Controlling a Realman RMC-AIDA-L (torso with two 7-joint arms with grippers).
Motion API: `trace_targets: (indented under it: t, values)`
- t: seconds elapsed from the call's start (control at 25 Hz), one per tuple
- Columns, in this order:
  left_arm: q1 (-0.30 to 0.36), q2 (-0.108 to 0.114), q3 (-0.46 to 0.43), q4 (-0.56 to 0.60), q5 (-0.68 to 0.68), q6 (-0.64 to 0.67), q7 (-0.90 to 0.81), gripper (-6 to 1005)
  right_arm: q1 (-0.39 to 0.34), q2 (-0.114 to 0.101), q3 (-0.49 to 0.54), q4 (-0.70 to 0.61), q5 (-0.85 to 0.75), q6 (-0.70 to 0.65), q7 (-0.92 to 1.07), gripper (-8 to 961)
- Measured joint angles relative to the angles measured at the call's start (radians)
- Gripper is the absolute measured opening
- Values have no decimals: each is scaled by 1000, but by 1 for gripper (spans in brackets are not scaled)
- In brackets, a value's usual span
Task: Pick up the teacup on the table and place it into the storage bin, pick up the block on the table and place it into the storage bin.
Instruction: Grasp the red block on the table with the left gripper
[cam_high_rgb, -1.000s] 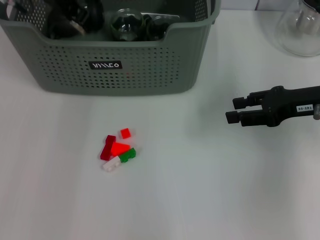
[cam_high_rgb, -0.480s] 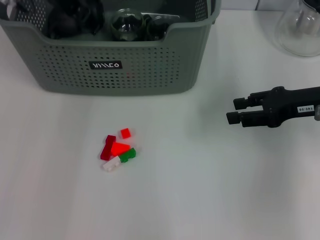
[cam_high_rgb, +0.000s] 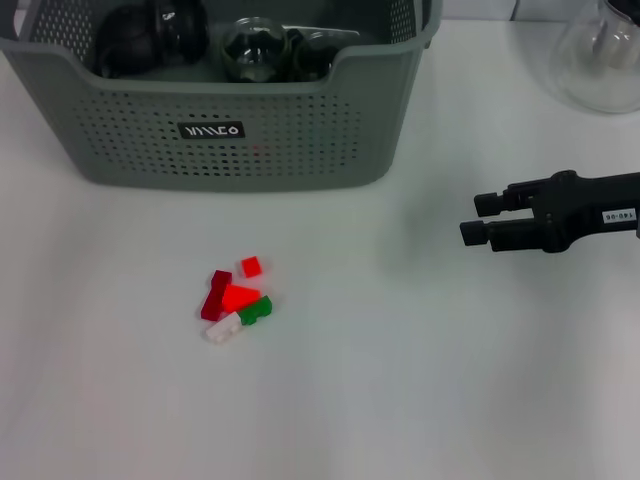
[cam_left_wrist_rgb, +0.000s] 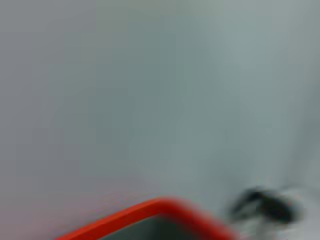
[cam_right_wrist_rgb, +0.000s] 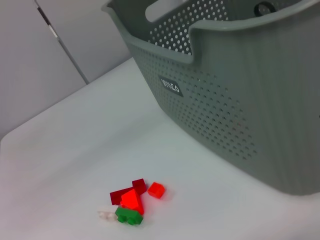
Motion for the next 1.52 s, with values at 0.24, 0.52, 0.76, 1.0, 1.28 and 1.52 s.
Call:
trace_targets:
  t: [0.24,0.52,0.76,1.0,1.28,1.52]
  values:
    - [176,-15,-7,5,-479,245,308,834,-1,-2,4,0,0,2,0,597]
    - [286,-57,130,0,-386,456,593,831,1,-2,6,5,4,9,8,597]
    - [258,-61,329,-57,-108,368,507,827,8,1,6,11,6,13,12,596]
    - [160,-62,513,-213,100,180,305,828,7,3,6,11,4,17,18,596]
    - [84,-63,594,-325,213,53,165,827,6,2,4,11,1,18,18,597]
    - [78,-63,655,-374,304,-31,140,827,0,2,5,11,0,18,16,598]
